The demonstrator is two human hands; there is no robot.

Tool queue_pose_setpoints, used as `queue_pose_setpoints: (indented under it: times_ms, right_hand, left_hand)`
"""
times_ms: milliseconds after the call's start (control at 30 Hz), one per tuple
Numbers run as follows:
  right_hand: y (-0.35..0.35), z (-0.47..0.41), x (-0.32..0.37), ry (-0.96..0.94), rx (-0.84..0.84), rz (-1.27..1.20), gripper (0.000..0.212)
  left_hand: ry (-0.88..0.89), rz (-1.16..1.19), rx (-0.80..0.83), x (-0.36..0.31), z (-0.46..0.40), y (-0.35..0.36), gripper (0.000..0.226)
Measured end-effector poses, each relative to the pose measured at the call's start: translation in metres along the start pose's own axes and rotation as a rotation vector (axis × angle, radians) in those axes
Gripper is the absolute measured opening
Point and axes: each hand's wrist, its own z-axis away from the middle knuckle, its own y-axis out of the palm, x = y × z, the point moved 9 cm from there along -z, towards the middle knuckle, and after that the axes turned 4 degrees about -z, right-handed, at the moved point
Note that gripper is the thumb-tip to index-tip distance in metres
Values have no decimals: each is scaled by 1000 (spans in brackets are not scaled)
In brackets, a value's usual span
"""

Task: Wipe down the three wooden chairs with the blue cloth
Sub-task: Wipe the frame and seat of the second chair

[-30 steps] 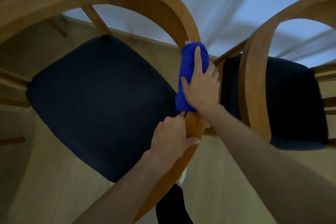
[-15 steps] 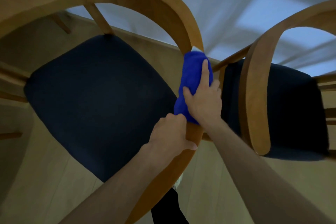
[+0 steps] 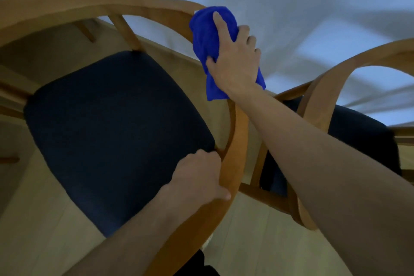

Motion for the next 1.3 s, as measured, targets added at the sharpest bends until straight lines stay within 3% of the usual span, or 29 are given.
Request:
queue_pose_setpoints:
  times_ms: [100, 267, 400, 467, 567, 667, 767, 900, 1000, 1133, 1300]
  right_hand:
    - [1, 23, -20, 11, 10, -172, 84]
    - [10, 77, -38, 50, 45, -258, 90]
    - [-2, 7, -6, -80, 22, -50, 77]
    - [-1, -43, 20, -170, 108, 16, 73]
    - [5, -75, 33, -213, 271, -67, 75]
    - [0, -40, 7, -152, 216, -215, 79]
    - [1, 15, -23, -70, 187, -282, 88]
    - [3, 4, -15, -29, 249, -200, 88]
    - [2, -46, 27, -170, 230, 40, 82]
    - [23, -98, 84, -353, 333, 319, 82]
    - [63, -131, 135, -479, 468, 379, 90]
  left_hand:
    - [-14, 156, -271, 2, -21, -33, 42]
    - [55, 241, -475, -15, -41, -52, 28]
    - [39, 238, -435, -13, -47, -45, 26]
    - [61, 295, -396, -11, -50, -43, 25]
    - [101, 383, -320, 0, -51, -42, 17]
    - [161, 417, -244, 11, -48, -42, 19]
    - [203, 373, -296, 30, -43, -59, 39]
    - [222, 379, -368, 75, -40, -87, 37]
    - [146, 412, -467, 129, -37, -104, 39]
    - [77, 439, -519, 189, -26, -118, 38]
    - [28, 435, -556, 247, -13, -137, 39]
